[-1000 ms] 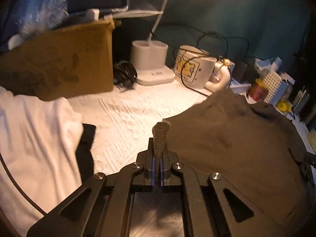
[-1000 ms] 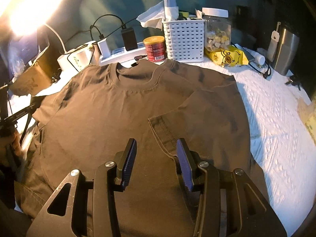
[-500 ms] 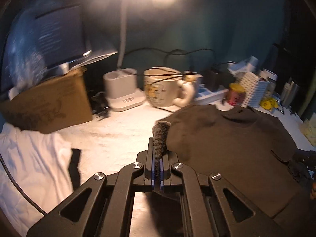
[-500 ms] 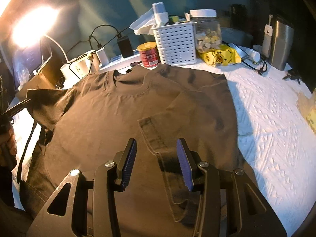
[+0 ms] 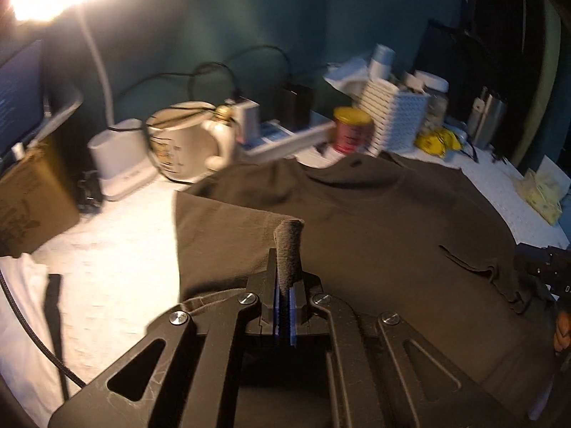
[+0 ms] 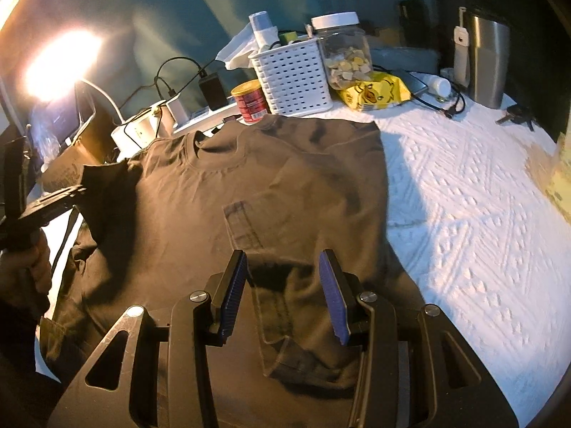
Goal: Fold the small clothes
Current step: 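Fold the gripped side over toward the shirt's middle and open the left tool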
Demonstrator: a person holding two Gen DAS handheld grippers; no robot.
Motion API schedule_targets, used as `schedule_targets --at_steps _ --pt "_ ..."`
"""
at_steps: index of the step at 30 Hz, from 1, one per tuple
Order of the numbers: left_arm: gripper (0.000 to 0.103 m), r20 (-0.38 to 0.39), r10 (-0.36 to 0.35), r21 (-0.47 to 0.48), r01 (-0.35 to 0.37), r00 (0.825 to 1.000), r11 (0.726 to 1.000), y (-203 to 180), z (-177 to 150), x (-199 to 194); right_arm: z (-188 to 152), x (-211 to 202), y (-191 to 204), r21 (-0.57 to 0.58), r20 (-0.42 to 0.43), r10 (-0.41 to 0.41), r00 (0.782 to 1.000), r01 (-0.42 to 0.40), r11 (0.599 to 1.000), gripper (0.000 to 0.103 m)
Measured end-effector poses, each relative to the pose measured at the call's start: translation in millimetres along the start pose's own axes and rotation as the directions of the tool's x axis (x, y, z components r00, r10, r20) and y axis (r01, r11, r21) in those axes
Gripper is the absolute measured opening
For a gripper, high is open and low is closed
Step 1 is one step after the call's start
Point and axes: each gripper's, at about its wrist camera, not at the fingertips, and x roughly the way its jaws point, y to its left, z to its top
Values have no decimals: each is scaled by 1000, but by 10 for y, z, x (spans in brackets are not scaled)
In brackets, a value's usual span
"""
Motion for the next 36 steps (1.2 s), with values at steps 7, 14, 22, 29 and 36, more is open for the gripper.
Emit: schedule_targets --at_steps 7,14,22,29,36 --pt "8 -159 -80 -23 77 984 997 -239 -91 370 -44 -82 -166 40 11 -10 1000 9 999 45" --pt "41 -137 -147 -44 143 979 989 -258 -120 122 -48 -91 -112 32 11 -2 1000 2 999 45" --pt "42 -76 -29 -65 24 997 998 323 -251 -285 -63 -111 46 -2 22 13 1000 -13 1000 45" --pt "42 -128 77 -126 -93 989 988 773 -434 -129 -76 -65 152 -20 2 7 1000 -7 1000 45" --pt "41 -150 14 -134 -35 989 990 766 -546 -13 -89 -91 174 -10 8 0 1000 0 1000 45"
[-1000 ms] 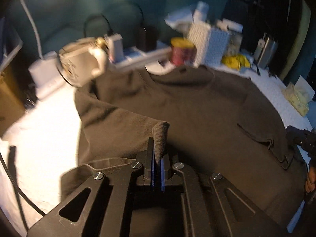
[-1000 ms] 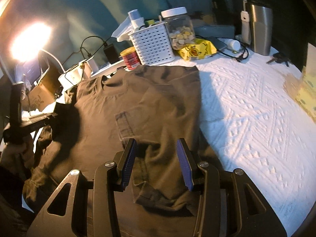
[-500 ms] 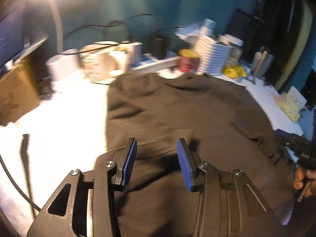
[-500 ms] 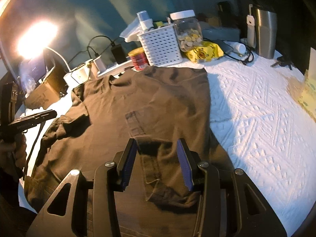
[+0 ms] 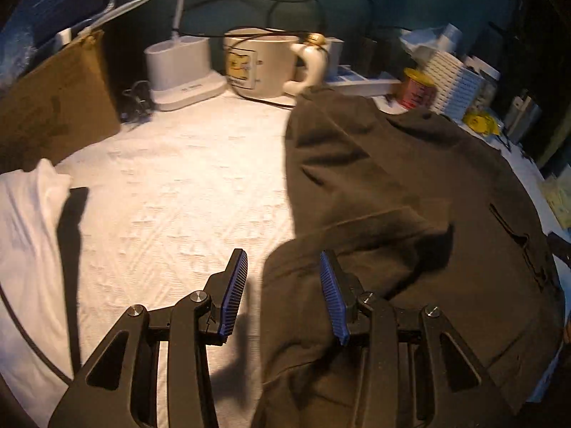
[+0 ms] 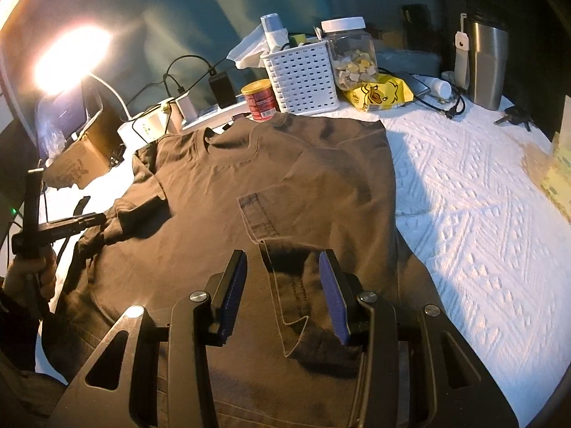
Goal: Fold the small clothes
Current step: 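Fold the gripped side over toward the shirt's middle and open the left tool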
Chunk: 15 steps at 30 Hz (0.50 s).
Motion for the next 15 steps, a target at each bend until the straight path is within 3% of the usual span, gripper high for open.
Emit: schedule_targets --at_steps 2,3,10,15 --pt "26 7 -29 31 28 1000 999 -74 -21 -28 1 -1 4 -3 -1 2 1000 -2 1000 45" --pt "11 9 -35 50 34 999 998 -115 -30 -45 3 -4 13 -6 -1 3 1000 -3 1000 45" --pt "9 98 15 173 -32 995 984 -415 -132 -311 6 -13 48 -15 -1 13 1000 -14 1000 45" --pt "9 123 48 300 -83 991 950 -687 -263 -358 -2 -10 40 -15 -4 22 1000 -22 1000 45"
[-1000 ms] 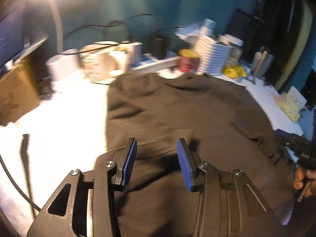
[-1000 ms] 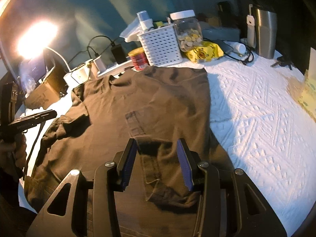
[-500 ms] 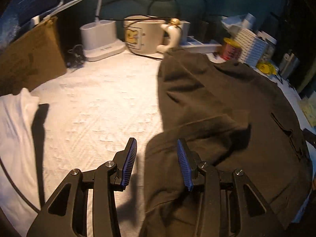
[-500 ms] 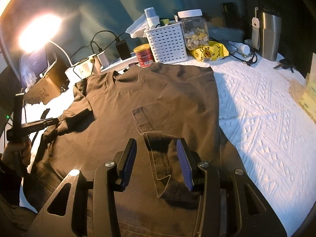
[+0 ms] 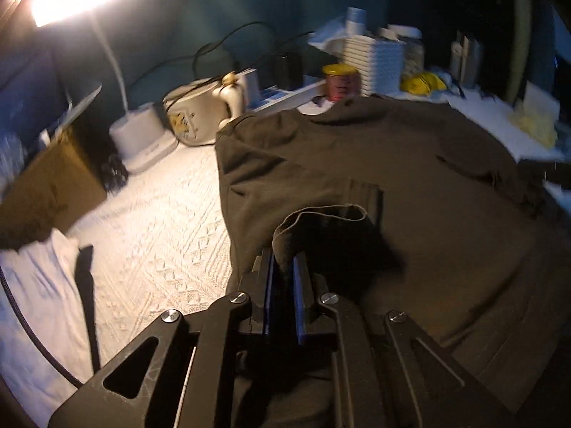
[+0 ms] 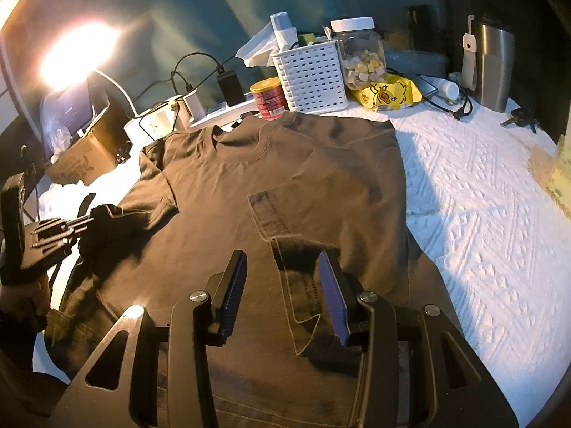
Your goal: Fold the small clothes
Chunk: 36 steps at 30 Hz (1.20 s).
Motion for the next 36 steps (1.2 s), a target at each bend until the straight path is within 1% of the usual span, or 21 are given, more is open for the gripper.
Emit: schedule_targets --at_steps 4,7,8,9,10,11,13,15,17,18,19,20,21,22,24,26,31,32,33,34,36 --pt "9 -29 -53 45 54 998 998 -151 -55 -18 -13 -24 -20 4 3 0 1000 0 1000 45" --pt "10 -133 -106 91 118 986 989 -277 -134 71 -39 -48 -73 14 3 -5 1000 5 1000 45" --pt "10 -183 -92 120 115 979 986 -333 -181 136 -48 -53 -91 19 2 -6 1000 6 1000 45" --pt "11 -187 -72 146 100 980 984 -367 -212 151 -58 -53 -111 24 0 -8 1000 8 1000 45" --pt "16 -173 -61 171 91 983 981 -398 -222 129 -67 -52 -131 28 -2 -9 1000 9 1000 45" --pt "16 -183 -57 186 91 982 978 -420 -221 122 -77 -46 -149 32 -5 -9 1000 9 999 45" --pt "17 -190 -76 191 112 979 975 -426 -191 85 -98 -24 -174 41 -22 -14 1000 15 999 45" --pt "17 -162 -103 181 132 981 975 -395 -151 -12 -120 -28 -176 42 -19 -11 1000 12 999 45" --pt "19 -120 -81 174 102 989 979 -362 -92 -90 -130 -45 -169 39 -14 -7 1000 7 999 45" --pt "26 -101 -65 167 81 993 983 -357 -70 -118 -132 -55 -165 35 -11 -7 1000 7 999 45" --pt "38 -80 -54 158 66 995 985 -329 -39 -142 -133 -62 -168 33 -9 -8 1000 8 999 45" --pt "45 -55 -46 146 53 997 988 -287 -12 -160 -134 -66 -174 33 -9 -10 1000 10 999 45" --pt "55 -39 -41 139 46 998 989 -257 -1 -158 -140 -65 -185 35 -10 -13 1000 13 999 45" --pt "58 -33 -39 133 43 999 990 -236 -8 -144 -145 -63 -195 39 -12 -15 1000 15 999 45" --pt "58 -41 -58 115 63 997 991 -182 -13 -47 -158 -62 -219 45 -15 -18 1000 18 999 45" --pt "58 -77 -123 72 128 989 989 -145 -52 50 -164 -62 -229 48 -17 -18 1000 19 999 45" --pt "58 -160 -292 -10 295 943 956 -154 -205 208 -191 -65 -242 48 -19 -18 1000 19 999 45" --pt "58 -171 -307 -2 312 936 950 -192 -225 214 -202 -60 -252 50 -23 -20 1000 21 999 45" --pt "58 -173 -301 18 309 938 951 -229 -244 185 -211 -48 -258 53 -29 -23 999 25 998 45" --pt "58 -184 -309 34 320 933 947 -259 -258 164 -217 -43 -256 53 -33 -27 999 28 998 45" --pt "58 -210 -339 58 358 917 932 -309 -284 88 -220 -53 -252 51 -29 -27 999 28 998 45"
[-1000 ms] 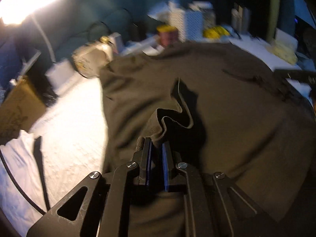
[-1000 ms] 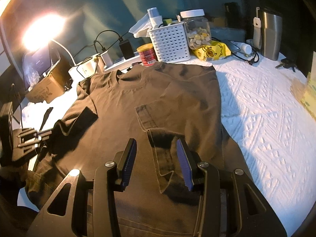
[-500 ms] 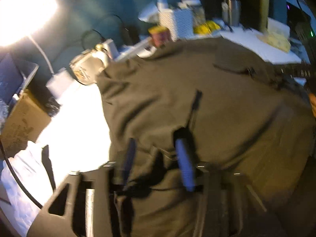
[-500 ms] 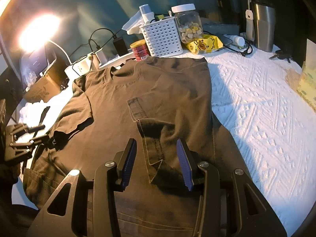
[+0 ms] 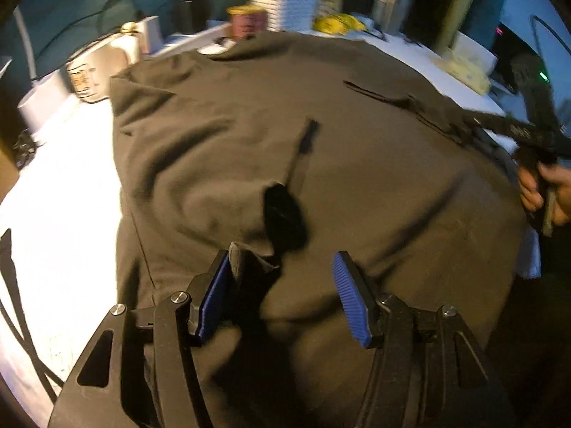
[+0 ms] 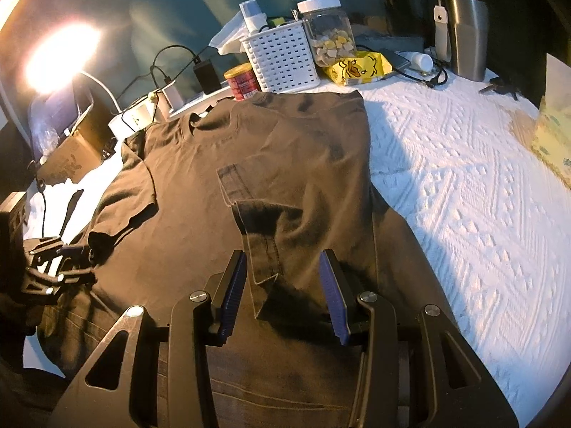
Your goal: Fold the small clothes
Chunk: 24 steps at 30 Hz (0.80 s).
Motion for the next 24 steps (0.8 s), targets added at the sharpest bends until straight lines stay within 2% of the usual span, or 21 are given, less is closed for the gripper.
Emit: schedule_targets --at_steps 2,4,7,10,12,19,21,24 --pt "58 -17 -43 23 44 999 999 -50 -41 -55 -5 -2 -9 2 6 0 1000 0 1000 45" --pt "58 -9 -57 36 58 998 998 -106 -66 -126 -15 0 -15 4 6 -4 1000 4 1000 45" --pt "58 34 -38 41 37 999 998 -112 4 -192 -28 9 -12 2 0 -8 1000 8 1000 45" --pt "58 96 18 10 -19 995 1000 -27 149 -181 -30 -1 25 -8 -1 -7 1000 7 1000 45" --pt "58 121 17 -19 -15 993 1000 54 224 -132 -29 -16 49 -15 0 -7 1000 7 1000 45" --pt "58 47 -38 -4 38 998 999 26 321 171 -51 -85 16 -5 5 -27 1000 27 1000 45" --pt "58 49 -26 19 25 998 1000 -45 308 179 -64 -94 4 0 3 -32 999 32 999 45" --pt "58 57 -67 7 66 996 998 -87 270 116 -88 -128 -6 2 5 -40 999 40 999 45"
